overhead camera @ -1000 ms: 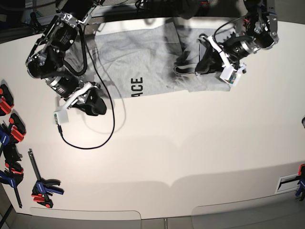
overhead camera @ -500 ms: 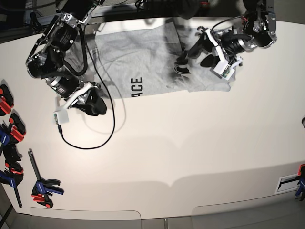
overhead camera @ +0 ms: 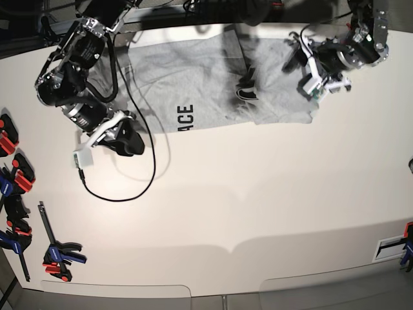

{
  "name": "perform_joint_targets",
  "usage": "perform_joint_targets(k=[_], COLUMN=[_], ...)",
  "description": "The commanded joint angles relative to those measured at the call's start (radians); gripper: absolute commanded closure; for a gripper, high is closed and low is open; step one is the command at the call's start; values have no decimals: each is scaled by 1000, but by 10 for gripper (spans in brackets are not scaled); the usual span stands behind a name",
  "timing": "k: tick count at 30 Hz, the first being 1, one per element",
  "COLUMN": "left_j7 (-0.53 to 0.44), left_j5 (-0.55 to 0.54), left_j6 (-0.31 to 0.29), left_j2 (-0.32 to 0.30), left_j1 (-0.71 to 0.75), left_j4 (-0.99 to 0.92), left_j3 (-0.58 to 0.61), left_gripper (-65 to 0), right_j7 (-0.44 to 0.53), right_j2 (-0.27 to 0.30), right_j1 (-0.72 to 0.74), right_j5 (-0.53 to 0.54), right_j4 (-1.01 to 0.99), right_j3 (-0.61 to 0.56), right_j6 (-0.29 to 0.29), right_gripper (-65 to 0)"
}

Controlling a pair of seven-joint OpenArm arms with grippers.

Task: Fold the T-shirt properly
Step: 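Release the fold and lift the left gripper away from the shirt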

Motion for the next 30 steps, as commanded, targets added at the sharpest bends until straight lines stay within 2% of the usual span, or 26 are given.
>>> perform_joint_targets(k=[1,4,6,10,14,18,21,24,28,30], left_j7=[-12,-17,-18,-61,-93,-100,-105,-158,-213,-219], left_j5=[-30,-116,-136,-84,-50,-50,-54,-42,67,82], left_j6=[-4,-32,-38,-37,-37,-42,-80,-79,-79,-80], left_j2=[-16,-27,-23,-19,-17,28,69,76,76,76], left_j1=[16,75,102,129,151,154,153,153,153,153], left_j4=[30,100,161,192,123,39,19,19,19,19], left_j3=[-6,-6,-5,-5,-5,-5,-5,-5,-5,-5], left_gripper=[-294,-291,-291,-290,-290,-290,-290,-289,-254,-254], right_j7=[23,23,24,24,24,24,25,24,25,25], right_j2=[5,5,4,3,2,2,2,3,3,3], right_j1=[16,16,16,16,16,16,16,16,16,16], right_j5=[30,30,30,30,32,61,60,60,60,60], right_j4=[18,18,18,18,18,18,18,18,18,18], right_j3=[-2,-2,-2,-2,-2,-2,-2,-2,-2,-2], right_j6=[14,14,14,14,14,14,14,14,14,14], right_gripper=[-160,-160,-160,-160,-160,-160,-160,-160,-160,-160])
